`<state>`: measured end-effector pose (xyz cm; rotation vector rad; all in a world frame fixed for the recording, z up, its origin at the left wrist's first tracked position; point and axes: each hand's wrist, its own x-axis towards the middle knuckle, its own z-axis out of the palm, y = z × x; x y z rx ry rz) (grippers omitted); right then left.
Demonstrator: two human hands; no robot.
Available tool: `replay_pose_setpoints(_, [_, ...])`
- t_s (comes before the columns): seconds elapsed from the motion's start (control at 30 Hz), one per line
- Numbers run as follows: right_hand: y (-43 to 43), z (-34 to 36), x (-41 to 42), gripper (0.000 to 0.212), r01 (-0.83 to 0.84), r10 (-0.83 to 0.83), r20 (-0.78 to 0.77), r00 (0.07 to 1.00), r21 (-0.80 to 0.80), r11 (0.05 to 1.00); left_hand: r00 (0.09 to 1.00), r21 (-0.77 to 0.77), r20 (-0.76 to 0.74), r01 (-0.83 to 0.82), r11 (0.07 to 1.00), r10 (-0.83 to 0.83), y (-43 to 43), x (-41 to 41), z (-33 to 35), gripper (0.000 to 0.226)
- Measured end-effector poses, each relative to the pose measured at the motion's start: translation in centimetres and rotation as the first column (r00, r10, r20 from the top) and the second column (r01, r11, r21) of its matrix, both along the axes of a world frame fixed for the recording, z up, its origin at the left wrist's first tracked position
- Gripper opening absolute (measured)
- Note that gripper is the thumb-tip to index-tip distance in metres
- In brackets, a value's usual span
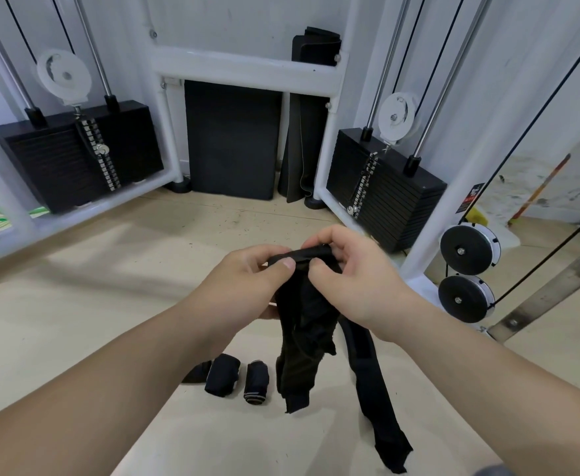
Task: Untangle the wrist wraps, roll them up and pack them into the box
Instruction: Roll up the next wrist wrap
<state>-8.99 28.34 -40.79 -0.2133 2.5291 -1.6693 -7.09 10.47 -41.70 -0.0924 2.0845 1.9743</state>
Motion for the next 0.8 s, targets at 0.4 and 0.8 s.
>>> replay_pose_setpoints(0.4, [-0.7,0.0,0.5,0.022,-0.006,-0.002,-0.099,0.995,-0.078,0.997,0.969,0.001,-0.218,-0.121,0.993,0.118,0.6,0.4,-0.2,0.033])
replay_pose_setpoints(0.8, [0.9,0.0,-0.5,0.036,-0.034,0.22,0.353,0.909,-0.465,0.885,0.899,-0.154,-0.419,-0.208,0.966,0.127,0.9,0.7,-0.7,0.036])
